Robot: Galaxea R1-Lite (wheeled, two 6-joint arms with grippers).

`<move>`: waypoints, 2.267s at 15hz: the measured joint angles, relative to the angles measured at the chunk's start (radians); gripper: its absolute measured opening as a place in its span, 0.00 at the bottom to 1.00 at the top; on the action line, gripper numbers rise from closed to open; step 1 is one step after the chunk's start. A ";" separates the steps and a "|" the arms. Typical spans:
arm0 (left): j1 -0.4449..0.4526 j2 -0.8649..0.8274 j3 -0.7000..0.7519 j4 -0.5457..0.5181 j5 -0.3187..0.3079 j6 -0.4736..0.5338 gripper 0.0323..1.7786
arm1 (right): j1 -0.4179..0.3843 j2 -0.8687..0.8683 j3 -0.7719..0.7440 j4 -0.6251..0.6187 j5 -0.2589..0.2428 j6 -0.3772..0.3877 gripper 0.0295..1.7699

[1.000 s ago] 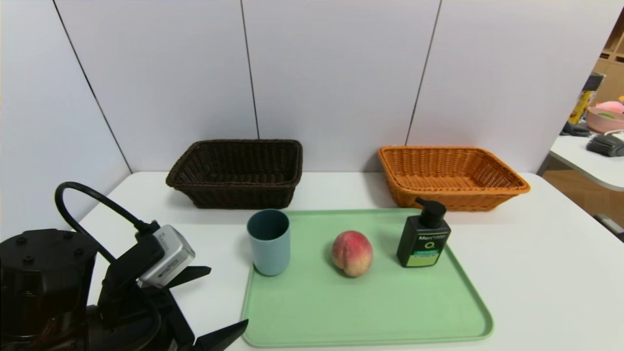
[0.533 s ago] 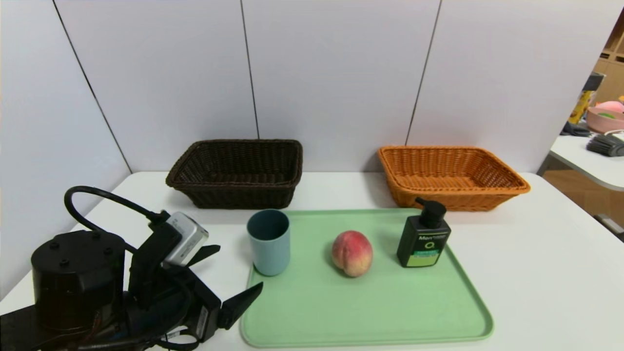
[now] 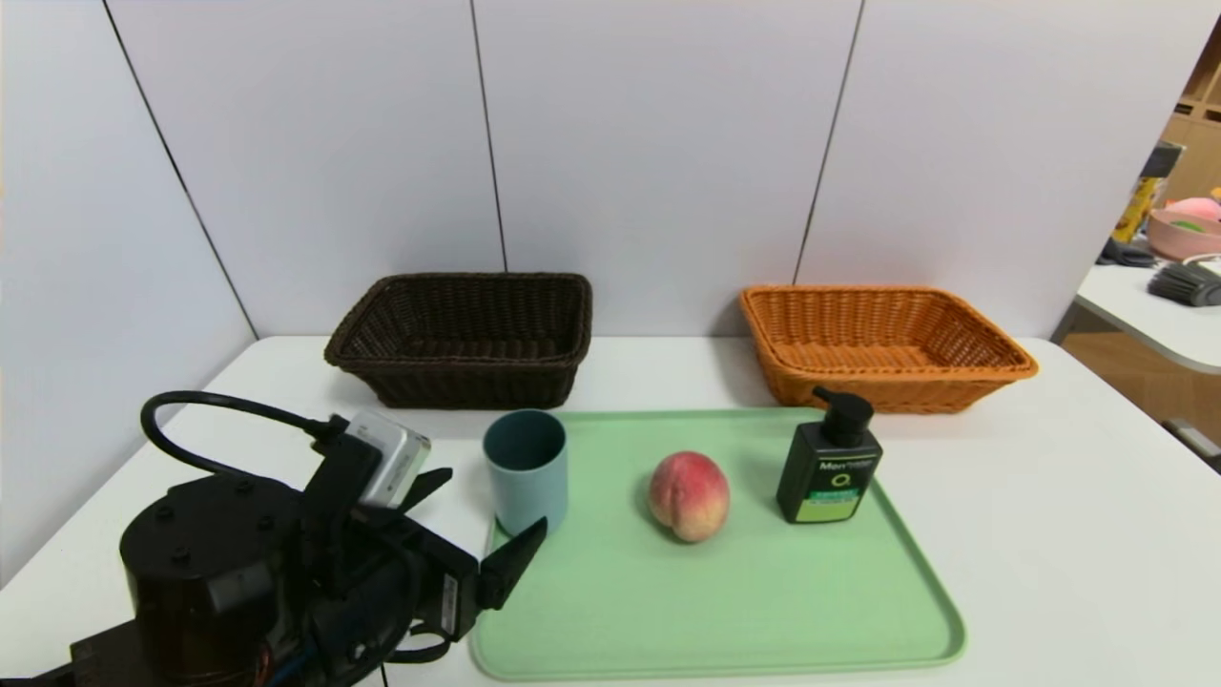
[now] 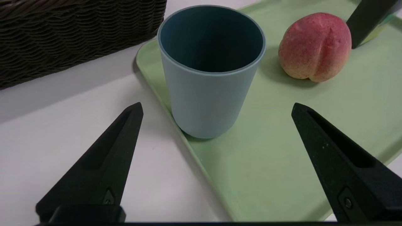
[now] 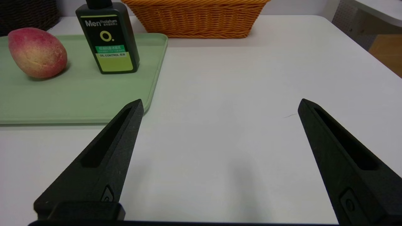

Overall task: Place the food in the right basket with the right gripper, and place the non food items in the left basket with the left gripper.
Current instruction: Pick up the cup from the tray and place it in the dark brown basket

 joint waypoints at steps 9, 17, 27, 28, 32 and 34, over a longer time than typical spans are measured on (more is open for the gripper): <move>-0.104 0.202 0.036 -0.283 0.216 -0.052 0.95 | 0.000 0.000 0.000 0.000 0.000 0.000 0.96; -0.104 0.341 -0.025 -0.401 0.223 -0.049 0.95 | 0.000 0.000 0.000 0.000 0.000 0.000 0.96; -0.052 0.410 -0.111 -0.402 0.265 0.011 0.95 | 0.000 0.000 0.000 0.000 0.000 0.000 0.96; -0.045 0.413 -0.116 -0.402 0.266 0.014 0.95 | 0.000 0.000 0.000 0.000 0.000 0.000 0.96; -0.026 0.432 -0.150 -0.402 0.265 0.015 0.95 | 0.000 0.000 0.000 0.000 0.000 0.000 0.96; -0.025 0.441 -0.159 -0.401 0.265 0.016 0.95 | 0.000 0.000 0.000 0.000 0.000 0.000 0.96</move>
